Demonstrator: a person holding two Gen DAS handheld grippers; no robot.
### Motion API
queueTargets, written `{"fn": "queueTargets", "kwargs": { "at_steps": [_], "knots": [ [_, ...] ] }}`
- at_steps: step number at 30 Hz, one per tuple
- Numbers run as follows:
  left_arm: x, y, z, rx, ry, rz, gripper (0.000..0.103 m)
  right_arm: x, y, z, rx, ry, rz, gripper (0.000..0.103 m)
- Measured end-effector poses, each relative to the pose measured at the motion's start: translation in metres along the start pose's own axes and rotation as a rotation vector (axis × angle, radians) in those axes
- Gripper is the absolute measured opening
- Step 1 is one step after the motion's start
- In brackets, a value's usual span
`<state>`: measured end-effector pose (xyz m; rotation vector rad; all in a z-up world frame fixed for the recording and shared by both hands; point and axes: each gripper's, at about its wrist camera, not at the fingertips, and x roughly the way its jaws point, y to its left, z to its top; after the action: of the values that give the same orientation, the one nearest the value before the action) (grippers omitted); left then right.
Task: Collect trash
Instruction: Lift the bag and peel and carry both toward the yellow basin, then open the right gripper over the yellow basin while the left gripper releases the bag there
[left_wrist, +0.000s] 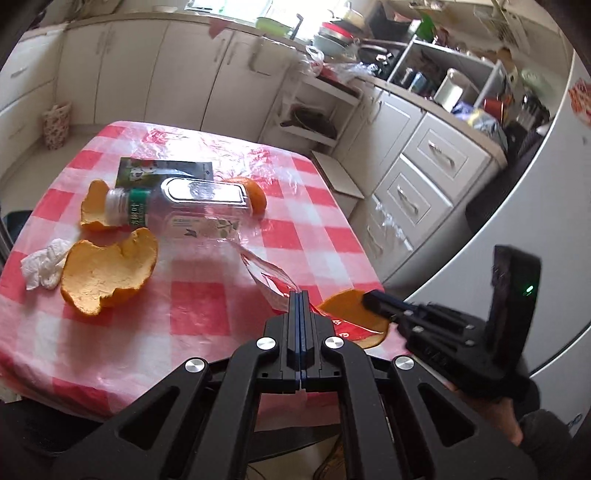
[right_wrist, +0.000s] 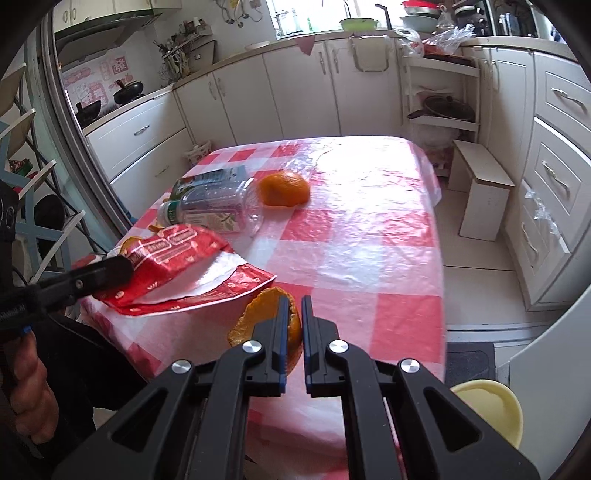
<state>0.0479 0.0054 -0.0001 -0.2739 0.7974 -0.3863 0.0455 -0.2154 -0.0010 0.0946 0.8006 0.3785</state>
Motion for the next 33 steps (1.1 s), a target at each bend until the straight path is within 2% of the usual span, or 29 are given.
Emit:
{"fn": "queueTargets", "kwargs": {
  "at_steps": [11, 18, 22, 28, 33],
  "knots": [
    [0.004, -0.031, -0.006, 0.106, -0.001, 0.033, 0.0, -0.028, -0.033, -0.008, 0.056, -0.037, -0.065, 0.007],
    [0.002, -0.059, -0.006, 0.157, -0.013, -0.002, 0.0, -0.055, -0.069, -0.02, 0.112, -0.07, -0.168, 0.007],
    [-0.002, -0.084, -0.008, 0.176, -0.025, -0.058, 0.0, -0.071, -0.093, -0.033, 0.147, -0.07, -0.27, 0.007],
    [0.005, -0.131, -0.018, 0.212, -0.003, -0.139, 0.0, -0.077, -0.13, -0.052, 0.198, -0.004, -0.42, 0.007],
    [0.013, -0.165, -0.031, 0.243, 0.029, -0.185, 0.0, -0.062, -0.15, -0.069, 0.258, 0.114, -0.463, 0.01]
  ]
}}
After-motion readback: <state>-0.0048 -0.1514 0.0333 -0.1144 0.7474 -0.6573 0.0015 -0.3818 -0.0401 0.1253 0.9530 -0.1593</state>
